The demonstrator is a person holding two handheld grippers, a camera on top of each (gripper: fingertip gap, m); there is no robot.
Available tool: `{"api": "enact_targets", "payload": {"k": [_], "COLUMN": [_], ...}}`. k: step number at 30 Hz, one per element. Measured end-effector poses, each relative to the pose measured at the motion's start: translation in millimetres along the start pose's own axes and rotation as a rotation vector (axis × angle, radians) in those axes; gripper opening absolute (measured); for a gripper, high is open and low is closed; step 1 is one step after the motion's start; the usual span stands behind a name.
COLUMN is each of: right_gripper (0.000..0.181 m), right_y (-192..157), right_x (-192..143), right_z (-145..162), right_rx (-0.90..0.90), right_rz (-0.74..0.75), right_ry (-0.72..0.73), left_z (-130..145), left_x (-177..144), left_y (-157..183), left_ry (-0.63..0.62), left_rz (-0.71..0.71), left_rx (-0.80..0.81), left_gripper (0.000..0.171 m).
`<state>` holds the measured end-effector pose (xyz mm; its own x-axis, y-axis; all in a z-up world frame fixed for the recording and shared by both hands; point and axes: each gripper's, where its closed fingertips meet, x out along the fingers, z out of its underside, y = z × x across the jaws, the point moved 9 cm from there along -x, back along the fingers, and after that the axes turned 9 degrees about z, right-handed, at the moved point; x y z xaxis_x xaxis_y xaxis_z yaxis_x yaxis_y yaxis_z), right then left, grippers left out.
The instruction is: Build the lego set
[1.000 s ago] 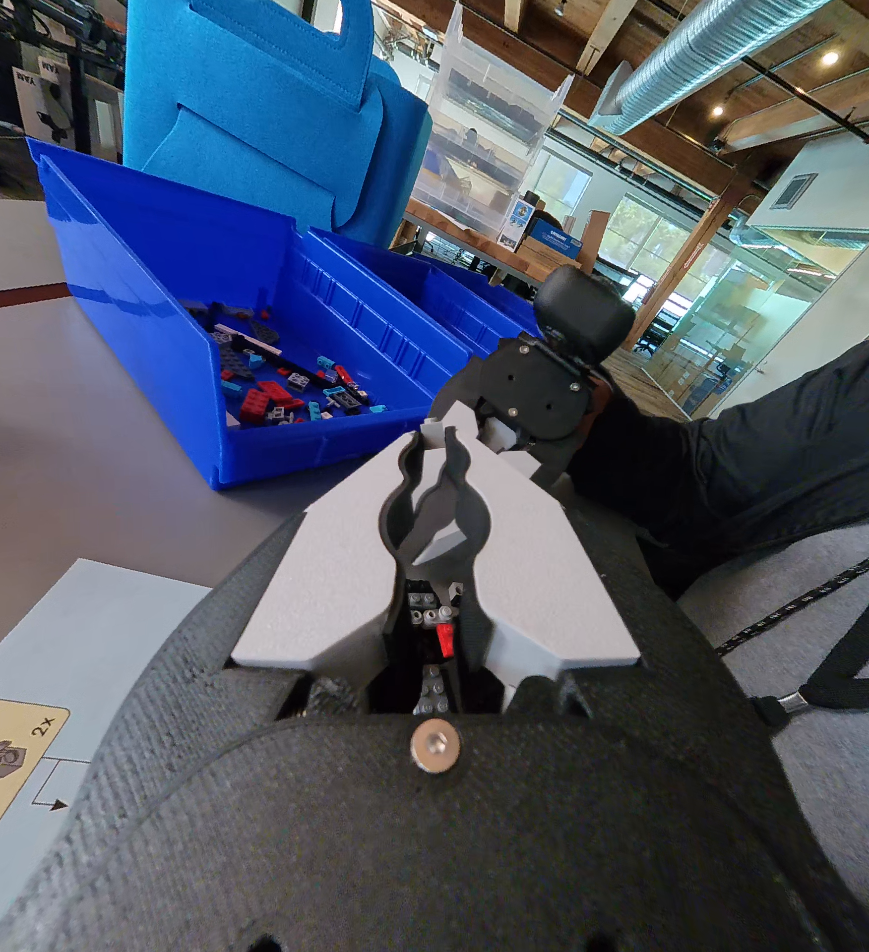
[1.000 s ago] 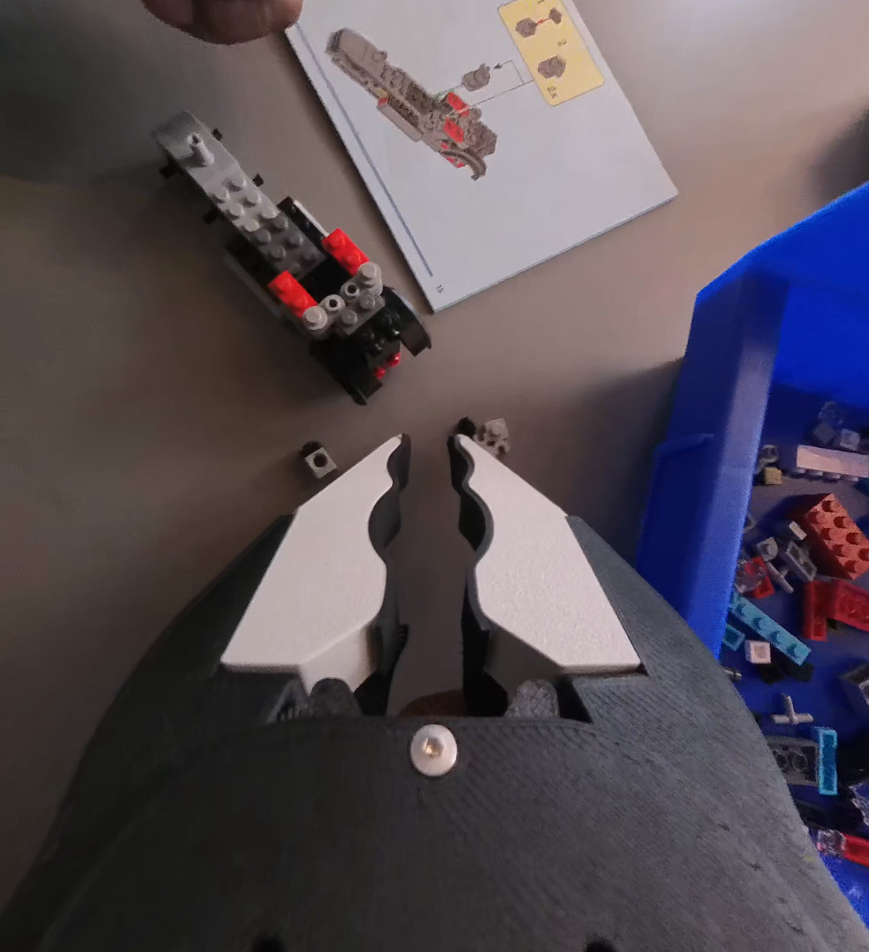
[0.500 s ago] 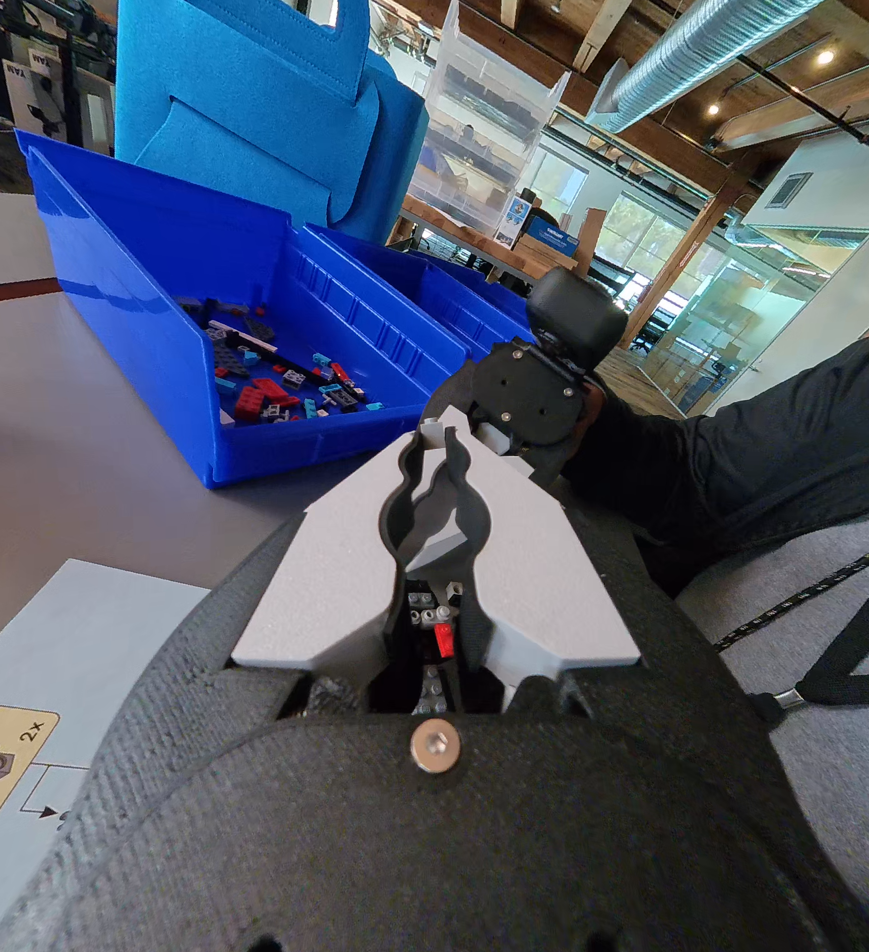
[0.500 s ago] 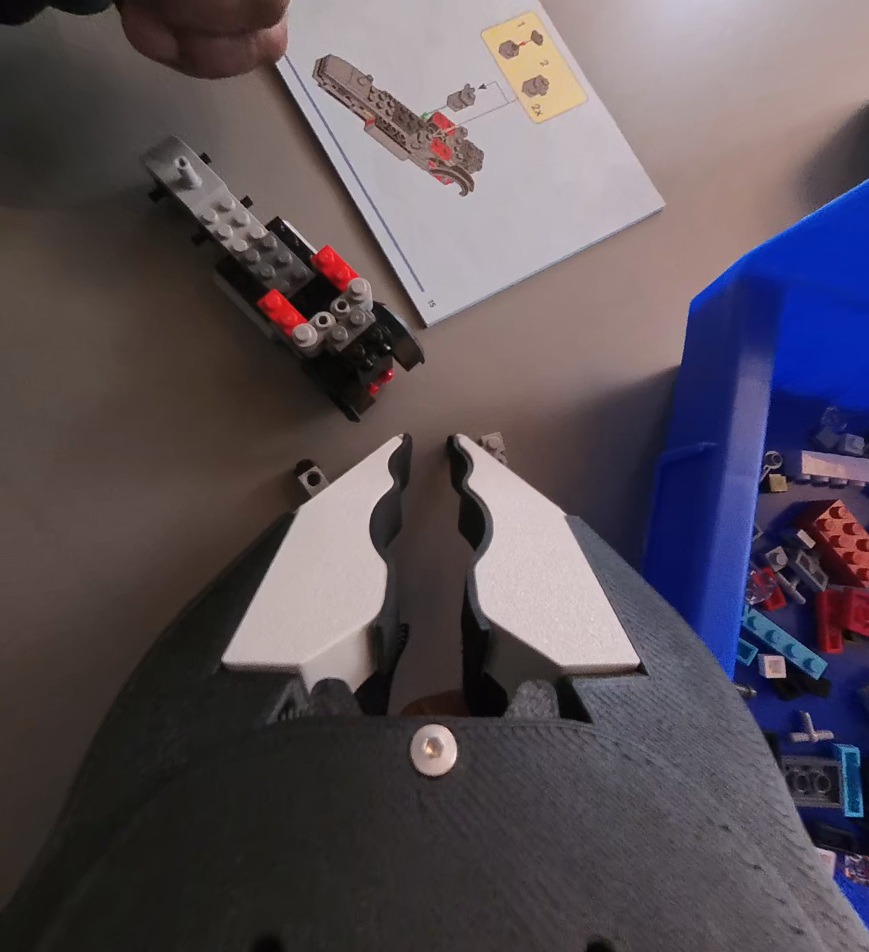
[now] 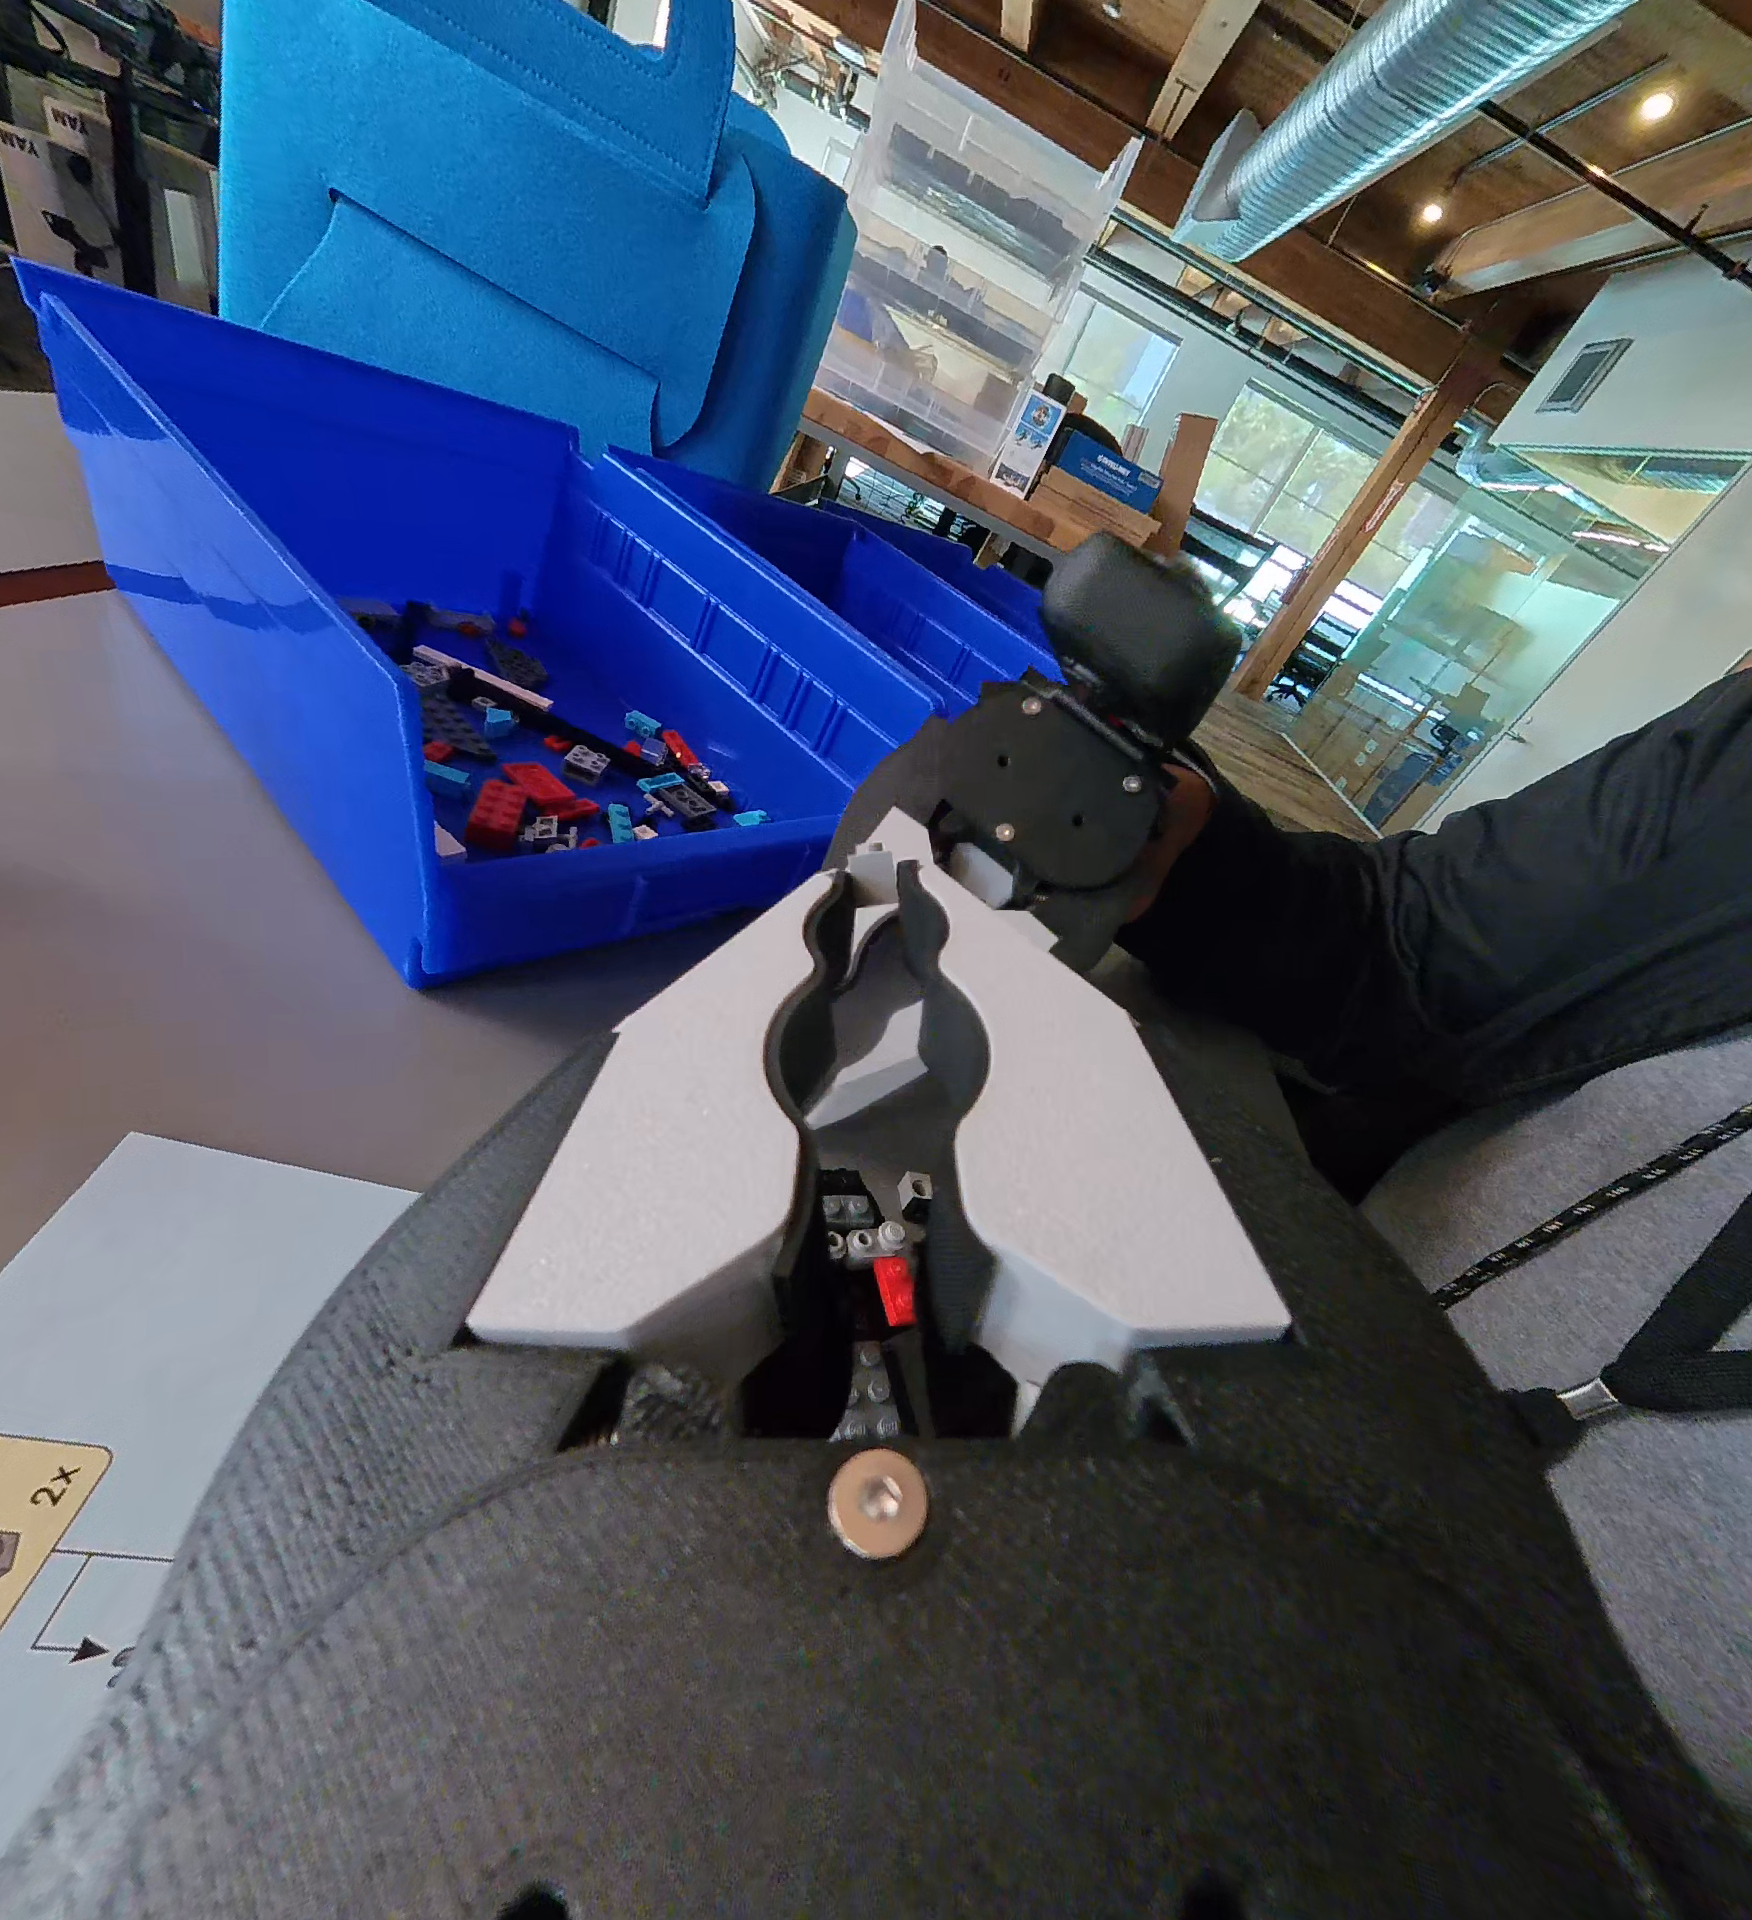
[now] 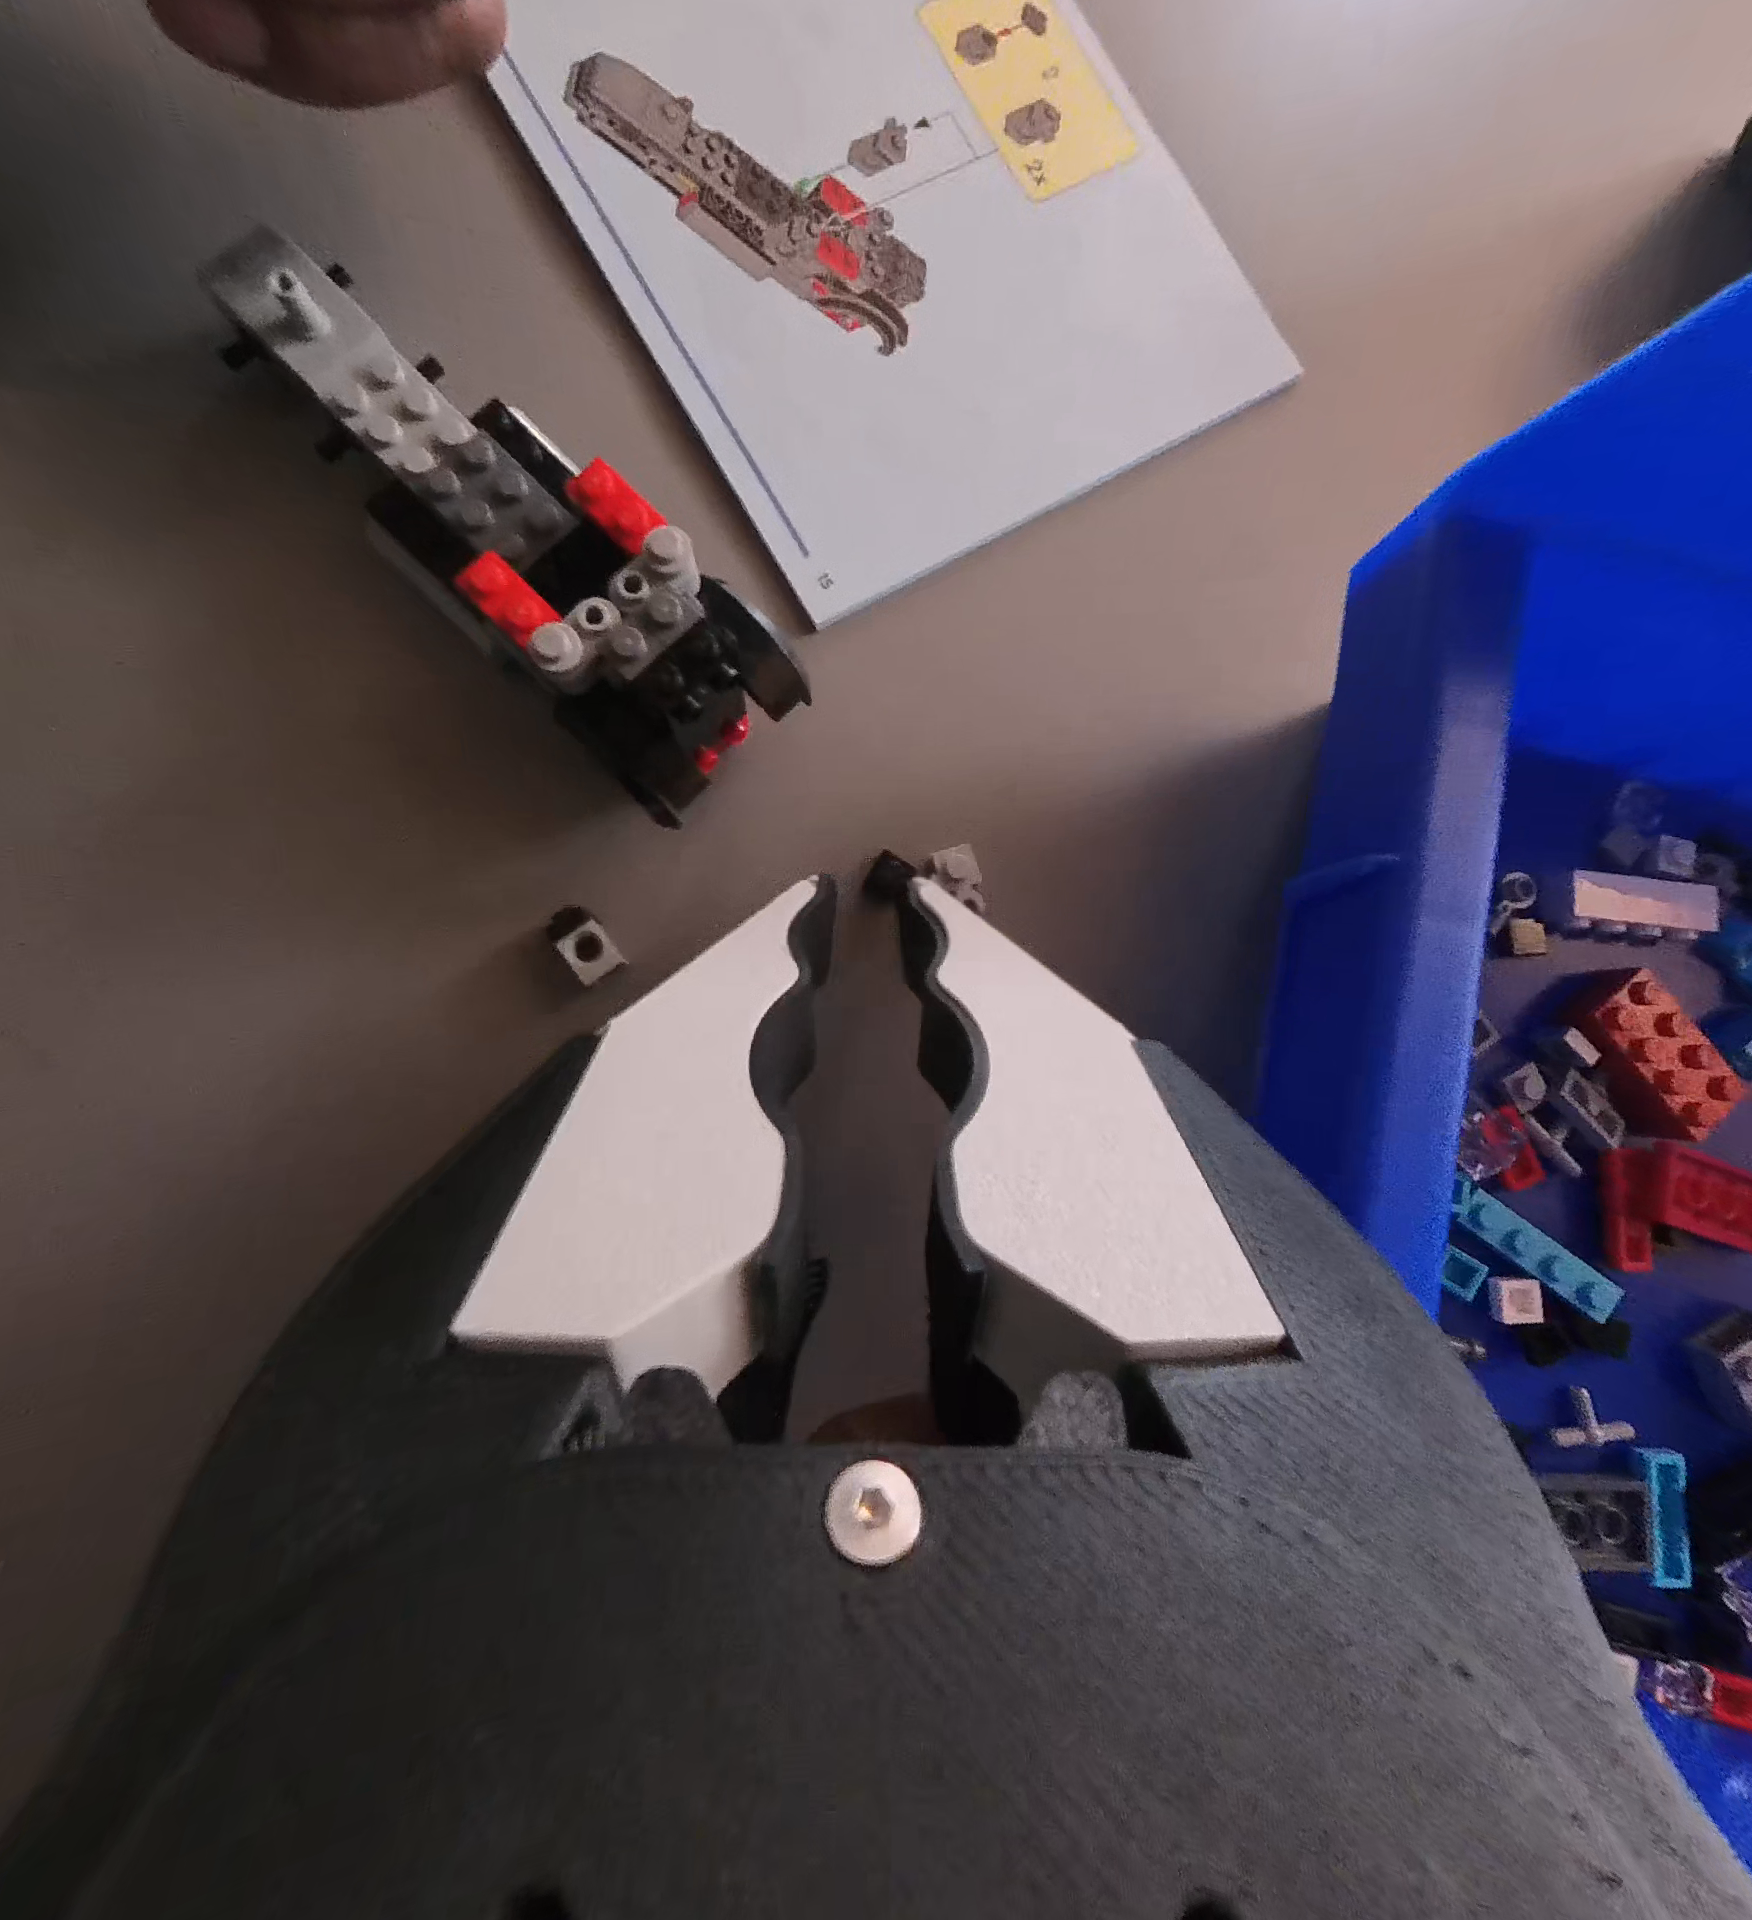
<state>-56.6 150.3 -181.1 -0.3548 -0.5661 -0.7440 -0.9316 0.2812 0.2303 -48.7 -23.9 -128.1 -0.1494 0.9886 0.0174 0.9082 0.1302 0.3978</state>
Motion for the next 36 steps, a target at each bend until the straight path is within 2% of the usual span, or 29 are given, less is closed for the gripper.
{"api": "enact_targets", "payload": {"k": [20,23,26,30,36], "right_gripper": [0.02,0.028,0.033,0.033,0.033], "right_y": [0.0,0.4,1.5,8.5,15.4], "right_x": [7.2,3.1,-7.6,-22.5,-13.7], "right_z": [-1.6,-1.2,-2.3,9.4,32.4], "right_rx": [0.025,0.01,0.025,0.164,0.271], "right_rz": [-0.007,0.006,0.061,0.179,0.298], "right_ry": [0.021,0.007,0.001,0.026,0.0], "left_z": [0.5,0.2,-0.9,-2.8,-2.2], "left_x": [2.2,1.9,0.1,-3.3,-1.3], "left_y": [1.1,1.7,1.9,0.9,0.6], "left_ry": [-0.001,-0.001,0.004,0.015,0.02], "left_rz": [0.011,0.012,0.008,-0.001,0.006], "left_rx": [0.003,0.006,0.009,0.011,0.006], "left_gripper": [0.008,0.008,0.008,0.008,0.008]}}
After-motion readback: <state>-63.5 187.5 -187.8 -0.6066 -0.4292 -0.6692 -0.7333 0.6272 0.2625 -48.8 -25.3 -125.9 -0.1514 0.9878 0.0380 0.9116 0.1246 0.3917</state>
